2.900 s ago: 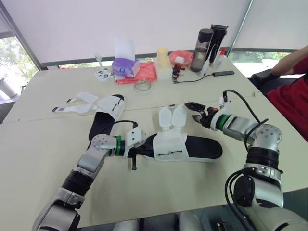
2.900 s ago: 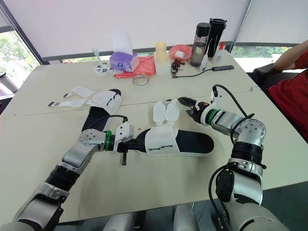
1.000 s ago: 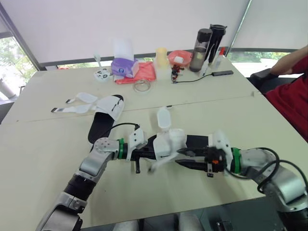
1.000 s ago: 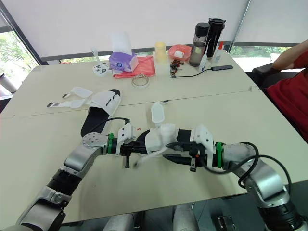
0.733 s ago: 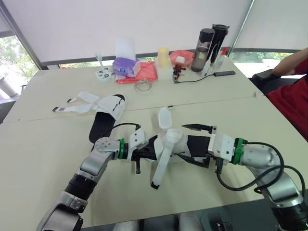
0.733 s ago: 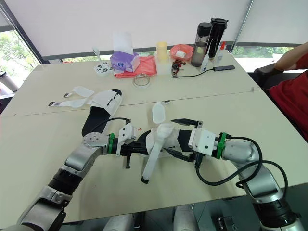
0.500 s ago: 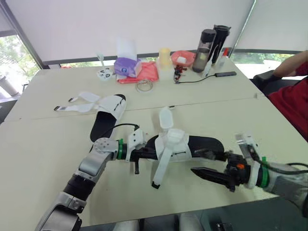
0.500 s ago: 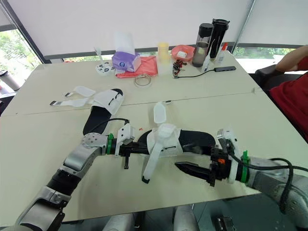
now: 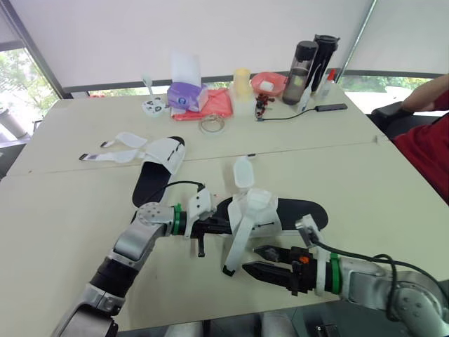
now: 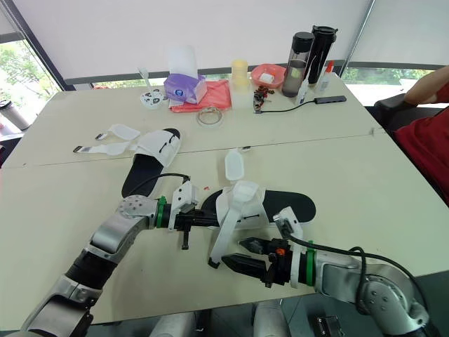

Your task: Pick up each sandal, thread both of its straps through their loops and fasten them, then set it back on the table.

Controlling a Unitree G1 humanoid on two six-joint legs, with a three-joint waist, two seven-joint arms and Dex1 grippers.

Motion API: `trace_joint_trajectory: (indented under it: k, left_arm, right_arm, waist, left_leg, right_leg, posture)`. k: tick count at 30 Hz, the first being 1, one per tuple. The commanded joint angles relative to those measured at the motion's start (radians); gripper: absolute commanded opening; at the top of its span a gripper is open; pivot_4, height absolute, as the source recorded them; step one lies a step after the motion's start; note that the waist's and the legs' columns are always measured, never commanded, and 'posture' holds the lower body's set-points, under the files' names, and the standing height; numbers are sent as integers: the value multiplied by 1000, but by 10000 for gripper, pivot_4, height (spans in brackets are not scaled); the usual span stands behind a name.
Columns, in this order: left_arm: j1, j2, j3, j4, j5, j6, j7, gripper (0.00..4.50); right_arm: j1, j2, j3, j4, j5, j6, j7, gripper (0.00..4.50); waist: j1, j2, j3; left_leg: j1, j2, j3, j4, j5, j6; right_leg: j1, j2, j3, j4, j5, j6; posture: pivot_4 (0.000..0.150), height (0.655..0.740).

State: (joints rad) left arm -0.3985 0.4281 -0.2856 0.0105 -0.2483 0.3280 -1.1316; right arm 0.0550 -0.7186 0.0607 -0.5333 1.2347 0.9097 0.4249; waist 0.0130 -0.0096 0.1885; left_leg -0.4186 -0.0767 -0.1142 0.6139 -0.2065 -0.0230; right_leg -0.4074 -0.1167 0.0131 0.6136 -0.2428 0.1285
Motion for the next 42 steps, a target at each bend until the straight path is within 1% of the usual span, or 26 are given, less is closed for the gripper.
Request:
trace_joint_trajectory:
  k: [1,3,7,8,9,11,15,16,18,21,24,27,28,30,33,36,42]
  left_arm:
    - [18,6,11,-50,-16,22,17,0]
    - [25,3,9,-57,-17,25,27,0]
    - [34,2,-7,-64,-3,16,40,0]
    - [35,2,-10,-66,-2,15,42,0]
    - [36,3,-9,-69,-3,17,42,0]
    - [36,8,-5,-68,-6,17,43,0]
    - [28,14,1,-51,-2,3,42,0]
    - [21,12,4,-44,0,-3,44,0]
    - [9,9,9,-28,6,-19,49,0]
    - [-27,2,13,30,30,-63,63,0]
    - [-53,3,7,88,60,-124,69,0]
    - [-73,-1,7,137,72,-172,67,0]
    - [-85,-5,4,160,83,-196,69,0]
    - [-109,-12,-4,202,103,-241,66,0]
    - [-125,-19,-8,233,112,-276,57,0]
    - [-130,-21,-10,245,120,-298,52,0]
    - [-115,-20,-11,228,124,-299,51,0]
  right_arm:
    - [-41,47,47,19,-77,-2,16,44704]
    - [-67,76,88,28,-130,-6,29,44704]
    - [-105,169,118,85,-171,-9,32,44704]
    - [-108,185,117,93,-176,-8,34,39722]
    - [-107,198,110,96,-177,-8,33,36232]
    - [-100,214,93,92,-164,2,33,26892]
    - [-83,213,89,72,-177,10,36,4987]
    - [-80,209,84,64,-175,12,38,513]
    - [-76,200,72,50,-173,15,49,513]
    - [-98,134,-3,12,-124,17,128,513]
    - [-155,68,-93,9,-49,32,191,513]
    - [-251,13,-160,58,33,77,214,513]
    - [-311,-24,-172,95,30,96,241,513]
    - [-440,-80,-151,186,-37,110,304,513]
    - [-542,-82,-95,283,-107,119,355,513]
    - [-602,-67,-53,359,-159,139,401,513]
    - [-696,-93,34,497,-249,195,571,513]
  waist:
    - [0,0,0]
    - [0,0,0]
    - [-1,0,0]
    - [0,0,0]
    - [0,0,0]
    - [0,0,0]
    - [-1,0,0]
    - [-1,0,0]
    - [-1,0,0]
    - [1,0,0]
    - [-2,0,0]
    - [-2,0,0]
    - [-2,0,0]
    - [-1,0,0]
    - [-1,-1,0]
    - [0,-1,0]
    - [-2,0,0]
  left_leg:
    - [0,0,0,0,0,0]
    - [0,0,0,0,0,0]
    - [0,0,0,0,0,0]
    - [0,0,0,0,0,0]
    - [0,0,0,0,0,0]
    - [0,0,0,0,0,0]
    - [1,0,-1,0,0,0]
    - [1,0,-1,0,0,0]
    - [1,0,0,0,0,0]
    - [1,0,0,1,0,0]
    - [1,0,0,2,0,0]
    - [2,1,0,2,0,0]
    - [2,1,0,2,0,0]
    - [2,1,1,2,0,0]
    - [2,1,1,2,0,0]
    - [1,1,1,1,0,0]
    - [0,0,1,2,0,0]
  right_leg:
    - [0,0,0,0,0,0]
    - [0,0,0,0,0,0]
    - [0,1,0,1,0,0]
    - [0,1,0,1,0,0]
    - [0,1,0,1,0,0]
    - [0,1,0,1,0,0]
    - [0,1,0,1,0,0]
    - [0,1,0,1,0,0]
    - [0,1,0,2,0,0]
    - [0,1,0,2,0,0]
    - [2,1,0,2,1,1]
    - [2,2,0,2,2,1]
    - [2,2,0,2,2,1]
    - [1,2,0,2,2,2]
    - [2,2,0,2,2,1]
    - [1,2,0,2,4,4]
    - [0,1,0,2,5,6]
  posture:
    - [1500,7400]
    - [1500,7400]
    - [1500,7400]
    - [1500,7400]
    - [1500,7400]
    - [1500,7400]
    - [1500,7400]
    - [1500,7400]
    - [1500,7400]
    - [1500,7400]
    - [1500,7400]
    - [1500,7400]
    - [1500,7400]
    - [1500,7400]
    - [1500,7400]
    - [1500,7400]
    - [1500,7400]
